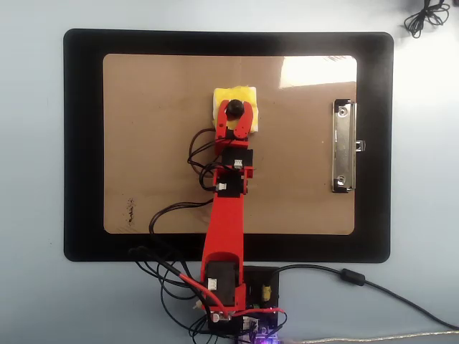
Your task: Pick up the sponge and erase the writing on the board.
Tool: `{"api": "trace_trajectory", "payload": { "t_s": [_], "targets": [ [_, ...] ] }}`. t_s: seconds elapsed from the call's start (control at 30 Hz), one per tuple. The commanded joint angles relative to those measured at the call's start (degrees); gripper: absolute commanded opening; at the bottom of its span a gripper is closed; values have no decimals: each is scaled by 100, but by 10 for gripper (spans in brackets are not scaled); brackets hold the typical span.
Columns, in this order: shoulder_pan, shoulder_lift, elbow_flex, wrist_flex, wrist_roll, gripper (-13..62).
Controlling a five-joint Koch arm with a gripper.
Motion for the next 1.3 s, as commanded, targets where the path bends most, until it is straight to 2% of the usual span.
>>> {"api": "trace_trajectory", "payload": {
  "t_s": [0.0, 0.1, 0.2, 0.27, 0.37, 0.57, 0.67, 0.73, 0.93, 1.03, 1.13, 1.27],
  "targets": [
    [-9, 861, 791, 501, -176, -80],
    [9, 2637, 2241, 1230, -185, -81],
    [9, 4386, 3067, 2531, -185, -81],
    [-9, 4931, 3120, 3226, -185, -81],
    [-62, 4588, 2610, 3419, -193, -80],
    [-62, 1740, 79, 3296, -229, -80],
    [-26, 1292, -562, 3366, -220, -80],
    [9, 1521, -97, 3410, -211, -80],
    [26, 4693, 2848, 3437, -176, -81],
    [-9, 5256, 3445, 3393, -185, -81],
    [-62, 4271, 2619, 3190, -220, -81],
    [-132, 1898, 615, 2751, -229, -81]
  ]
}}
